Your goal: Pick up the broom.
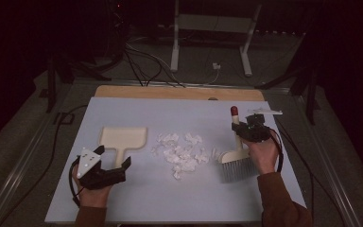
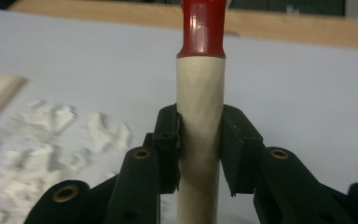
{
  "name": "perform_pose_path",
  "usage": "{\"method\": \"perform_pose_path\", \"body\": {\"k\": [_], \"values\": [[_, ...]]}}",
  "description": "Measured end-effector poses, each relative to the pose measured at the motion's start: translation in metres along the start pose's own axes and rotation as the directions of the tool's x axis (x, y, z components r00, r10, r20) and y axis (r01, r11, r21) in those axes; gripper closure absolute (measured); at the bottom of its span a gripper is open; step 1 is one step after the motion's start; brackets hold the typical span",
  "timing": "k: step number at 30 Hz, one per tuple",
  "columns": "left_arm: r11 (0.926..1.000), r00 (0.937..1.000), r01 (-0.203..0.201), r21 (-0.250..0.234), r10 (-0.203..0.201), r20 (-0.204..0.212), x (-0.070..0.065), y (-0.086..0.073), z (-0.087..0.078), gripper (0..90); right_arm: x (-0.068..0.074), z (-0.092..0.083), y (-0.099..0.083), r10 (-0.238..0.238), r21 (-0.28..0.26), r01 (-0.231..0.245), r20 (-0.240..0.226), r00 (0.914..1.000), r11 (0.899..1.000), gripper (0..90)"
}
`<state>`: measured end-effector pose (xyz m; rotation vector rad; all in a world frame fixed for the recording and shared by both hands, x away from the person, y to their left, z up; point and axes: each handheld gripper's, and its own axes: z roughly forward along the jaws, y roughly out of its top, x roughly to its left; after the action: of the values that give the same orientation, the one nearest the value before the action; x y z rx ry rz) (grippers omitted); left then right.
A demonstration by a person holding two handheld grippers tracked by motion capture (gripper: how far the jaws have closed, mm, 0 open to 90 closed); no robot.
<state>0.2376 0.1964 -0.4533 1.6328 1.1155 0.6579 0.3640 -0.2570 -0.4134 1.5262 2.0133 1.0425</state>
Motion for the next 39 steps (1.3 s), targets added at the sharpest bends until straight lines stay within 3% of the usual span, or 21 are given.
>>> {"method": "perform_pose_path", "body": {"k": [1,2,3,4,7,10,14,20,29,34,36,39], "values": [[1.0000,0.9999,-0.005,0.008,0.005,0.016,-0.005,0.003,0.003,0.2,0.004,-0.003,0.002,-0.008,-0.016,0.008,-0.003,1.0000,1.000,70.3],[0.9998,0.9981,-0.011,0.019,0.009,0.061,-0.013,0.010,0.008,0.2,0.008,-0.006,0.004,-0.016,-0.034,0.016,-0.006,0.9999,0.999,70.2],[0.9998,0.9981,-0.011,0.019,0.009,0.061,-0.013,0.010,0.008,0.2,0.011,-0.009,0.006,-0.026,-0.049,0.025,-0.008,0.9996,0.998,70.2],[0.9995,0.9945,-0.012,0.029,0.009,0.105,-0.021,0.017,0.014,0.2,0.015,-0.012,0.008,-0.036,-0.063,0.035,-0.011,0.9993,0.997,70.2],[0.9992,0.9901,-0.019,0.036,0.013,0.140,-0.028,0.023,0.020,0.2,0.023,-0.016,0.012,-0.053,-0.089,0.052,-0.014,0.9985,0.995,70.2],[0.9981,0.9826,-0.031,0.053,0.020,0.185,-0.038,0.032,0.030,0.2,0.038,-0.022,0.022,-0.088,-0.129,0.084,-0.021,0.9959,0.988,70.2],[0.9964,0.9711,-0.038,0.076,0.019,0.238,-0.046,0.041,0.044,0.2,0.051,-0.022,0.030,-0.116,-0.140,0.110,-0.037,0.9926,0.984,70.1],[0.9921,0.9601,-0.030,0.122,-0.005,0.279,-0.048,0.045,0.064,0.2,0.066,-0.015,0.035,-0.138,-0.155,0.131,-0.038,0.9897,0.979,70.1],[0.9868,0.9456,-0.069,0.146,0.018,0.325,-0.064,0.056,0.088,2.4,0.089,-0.002,0.036,-0.142,-0.183,0.130,-0.056,0.9883,0.975,70.1],[0.9842,0.9412,-0.078,0.159,0.020,0.337,-0.071,0.062,0.101,2.5,0.098,0.000,0.038,-0.149,-0.192,0.133,-0.071,0.9863,0.972,70.1],[0.9837,0.9362,-0.078,0.162,0.017,0.351,-0.072,0.064,0.105,4.0,0.103,0.001,0.039,-0.144,-0.202,0.125,-0.078,0.9866,0.971,70.0],[0.9801,0.9349,-0.093,0.175,0.025,0.354,-0.075,0.066,0.110,4.2,0.106,0.004,0.039,-0.134,-0.207,0.115,-0.082,0.9876,0.972,70.1]]}}
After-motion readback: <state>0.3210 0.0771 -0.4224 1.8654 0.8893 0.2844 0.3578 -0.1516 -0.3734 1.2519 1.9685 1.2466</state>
